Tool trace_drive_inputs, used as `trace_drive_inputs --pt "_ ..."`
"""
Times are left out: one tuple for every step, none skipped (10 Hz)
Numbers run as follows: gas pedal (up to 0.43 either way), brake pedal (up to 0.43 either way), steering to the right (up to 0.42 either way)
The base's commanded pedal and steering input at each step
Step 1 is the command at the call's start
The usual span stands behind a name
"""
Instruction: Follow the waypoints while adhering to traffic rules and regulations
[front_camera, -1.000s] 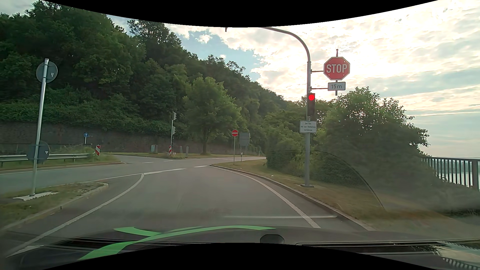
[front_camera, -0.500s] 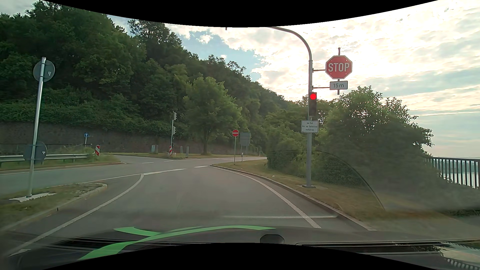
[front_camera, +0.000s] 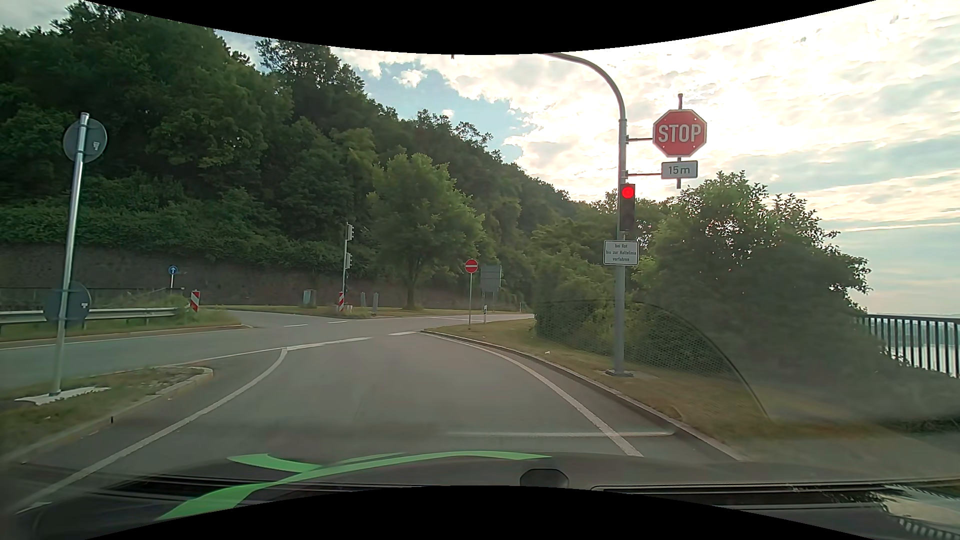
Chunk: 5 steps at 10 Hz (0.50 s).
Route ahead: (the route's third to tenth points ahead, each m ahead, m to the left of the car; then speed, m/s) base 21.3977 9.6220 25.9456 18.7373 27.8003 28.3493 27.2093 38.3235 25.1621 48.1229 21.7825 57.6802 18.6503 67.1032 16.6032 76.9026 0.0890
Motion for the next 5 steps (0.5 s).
trace_drive_inputs --pt "0.0 0.116 -0.097" --pt "0.0 0.116 -0.096" --pt "0.0 0.116 -0.096" --pt "0.0 0.122 -0.097" --pt "0.0 0.134 -0.097"
